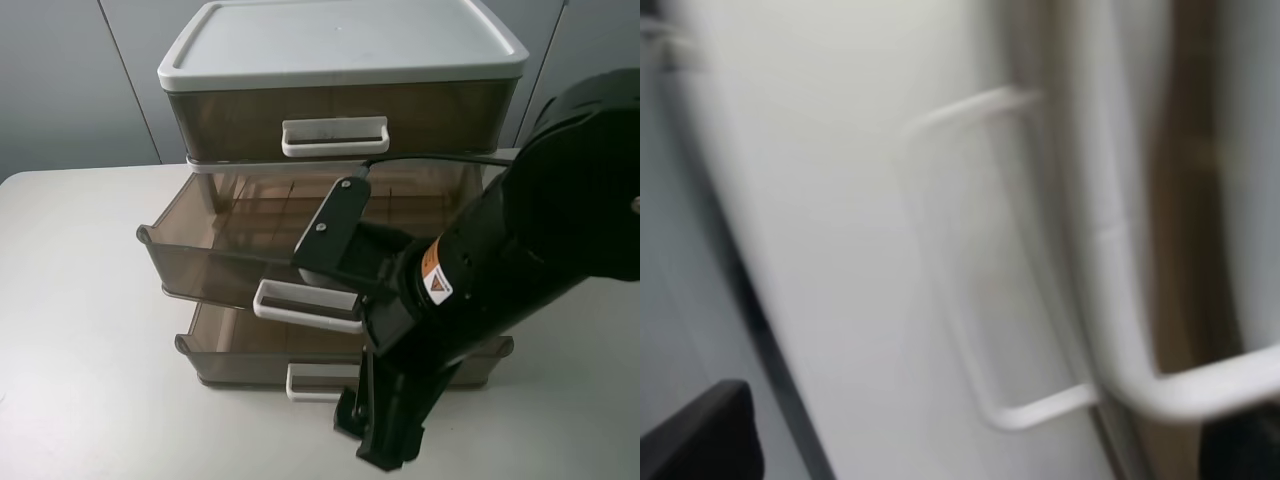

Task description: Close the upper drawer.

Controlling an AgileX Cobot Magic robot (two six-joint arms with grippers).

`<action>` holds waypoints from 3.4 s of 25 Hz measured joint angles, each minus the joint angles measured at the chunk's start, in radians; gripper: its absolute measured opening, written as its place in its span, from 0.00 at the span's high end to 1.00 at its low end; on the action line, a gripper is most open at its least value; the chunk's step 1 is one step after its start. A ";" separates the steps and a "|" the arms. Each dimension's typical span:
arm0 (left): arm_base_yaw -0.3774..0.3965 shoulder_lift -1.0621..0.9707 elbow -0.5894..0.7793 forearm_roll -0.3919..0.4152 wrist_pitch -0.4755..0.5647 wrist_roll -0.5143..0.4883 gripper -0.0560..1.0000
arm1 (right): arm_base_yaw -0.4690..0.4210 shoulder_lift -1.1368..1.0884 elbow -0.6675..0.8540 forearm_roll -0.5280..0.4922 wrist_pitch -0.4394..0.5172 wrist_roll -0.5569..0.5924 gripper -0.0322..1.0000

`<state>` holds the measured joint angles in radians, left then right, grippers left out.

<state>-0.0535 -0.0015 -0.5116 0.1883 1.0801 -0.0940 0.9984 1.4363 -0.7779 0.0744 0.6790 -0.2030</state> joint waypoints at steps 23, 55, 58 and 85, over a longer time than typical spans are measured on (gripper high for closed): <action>0.000 0.000 0.000 -0.002 0.000 0.000 0.24 | -0.117 0.002 0.000 -0.210 -0.142 0.115 0.32; 0.000 0.000 0.000 -0.002 0.000 0.000 0.24 | -0.047 0.072 -0.080 0.136 -0.057 -0.168 0.33; 0.000 0.000 0.000 -0.002 0.000 0.000 0.24 | -0.051 0.094 -0.080 0.101 -0.107 -0.171 0.33; 0.000 0.000 0.000 -0.002 0.000 0.000 0.24 | -0.139 0.190 -0.113 -0.109 -0.335 -0.157 0.33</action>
<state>-0.0535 -0.0015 -0.5116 0.1866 1.0801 -0.0940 0.8596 1.6263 -0.8912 -0.0344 0.3444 -0.3599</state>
